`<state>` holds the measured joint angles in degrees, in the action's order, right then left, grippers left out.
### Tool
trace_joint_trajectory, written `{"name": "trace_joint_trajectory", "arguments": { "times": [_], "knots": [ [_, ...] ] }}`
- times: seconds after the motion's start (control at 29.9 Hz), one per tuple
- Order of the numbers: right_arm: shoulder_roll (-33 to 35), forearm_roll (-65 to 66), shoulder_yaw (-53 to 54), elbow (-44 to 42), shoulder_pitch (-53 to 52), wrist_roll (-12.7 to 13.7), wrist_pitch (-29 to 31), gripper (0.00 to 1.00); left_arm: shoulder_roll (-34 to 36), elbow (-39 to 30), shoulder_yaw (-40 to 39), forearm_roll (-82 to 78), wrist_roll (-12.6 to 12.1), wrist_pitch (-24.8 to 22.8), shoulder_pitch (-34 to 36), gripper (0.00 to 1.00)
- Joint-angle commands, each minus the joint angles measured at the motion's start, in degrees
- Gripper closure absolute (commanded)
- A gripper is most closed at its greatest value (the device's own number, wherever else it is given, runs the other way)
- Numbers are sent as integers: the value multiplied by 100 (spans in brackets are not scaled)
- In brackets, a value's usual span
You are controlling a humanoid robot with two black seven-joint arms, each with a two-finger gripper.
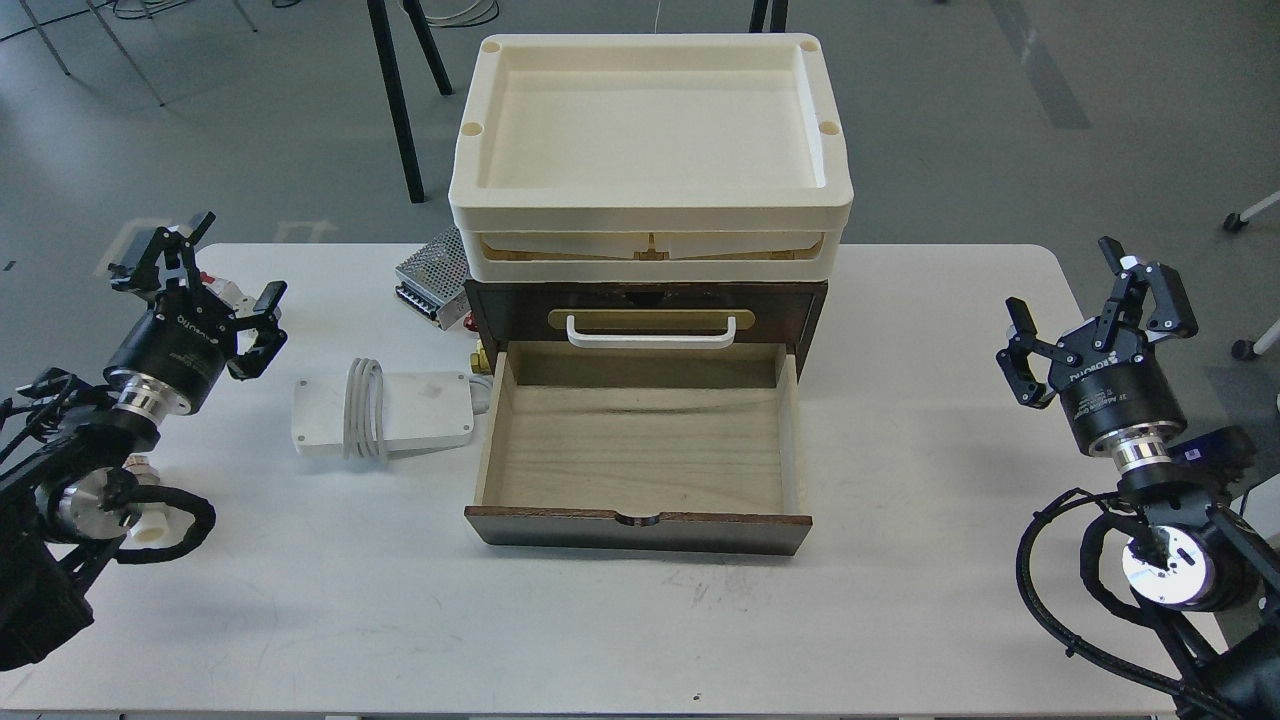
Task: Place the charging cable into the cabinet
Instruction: 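Move the left gripper toward the white charger with coiled cable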
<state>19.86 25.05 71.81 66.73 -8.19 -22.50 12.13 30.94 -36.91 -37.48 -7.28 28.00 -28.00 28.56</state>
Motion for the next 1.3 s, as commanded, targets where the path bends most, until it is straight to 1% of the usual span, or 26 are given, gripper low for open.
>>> {"name": "trace_joint_trajectory", "arguments": {
  "times": [0.0, 0.23, 0.37, 0.47, 0.53, 0.7, 0.8, 0.94, 1.04, 1.1, 1.17, 1.27],
  "knots": [
    [0, 0, 0, 7, 2, 0, 0, 0, 9, -1, -5, -2, 0, 0, 1, 0],
    [0, 0, 0, 7, 2, 0, 0, 1, 61, 17, 47, -54, 0, 0, 44, 0],
    [0, 0, 0, 7, 2, 0, 0, 1, 517, -1, 65, -404, 0, 0, 237, 0],
    [0, 0, 9, 7, 2, 0, 0, 0, 957, -45, 65, -1492, 0, 0, 413, 0],
    [0, 0, 9, 7, 2, 0, 9, 1, 1247, -45, 56, -2563, 0, 0, 711, 0],
    [0, 0, 9, 7, 2, 0, 18, 0, 1713, -123, 56, -4858, 0, 0, 1204, 0],
    [0, 0, 9, 7, 2, 0, 18, 1, 2047, -413, 65, -5923, 0, 0, 1433, 0],
    [0, 0, 0, 7, -7, 0, 27, 0, 2355, -1185, 65, -7170, 0, 0, 1460, 0],
    [0, 0, 9, 7, -7, 0, 35, 0, 2391, -1722, 74, -8119, 0, 0, 1372, 0],
    [0, 0, 0, 7, 2, 0, 44, 0, 2312, -1820, 170, -8832, 0, 0, 1354, 0],
    [0, 0, 0, 7, 2, 0, 44, 1, 2207, -1837, 450, -9378, 0, 0, 1328, 0],
    [0, 0, 0, 7, 2, 0, 44, 1, 2066, -1838, 1214, -9696, 0, 0, 1328, 0]
  ]
}}
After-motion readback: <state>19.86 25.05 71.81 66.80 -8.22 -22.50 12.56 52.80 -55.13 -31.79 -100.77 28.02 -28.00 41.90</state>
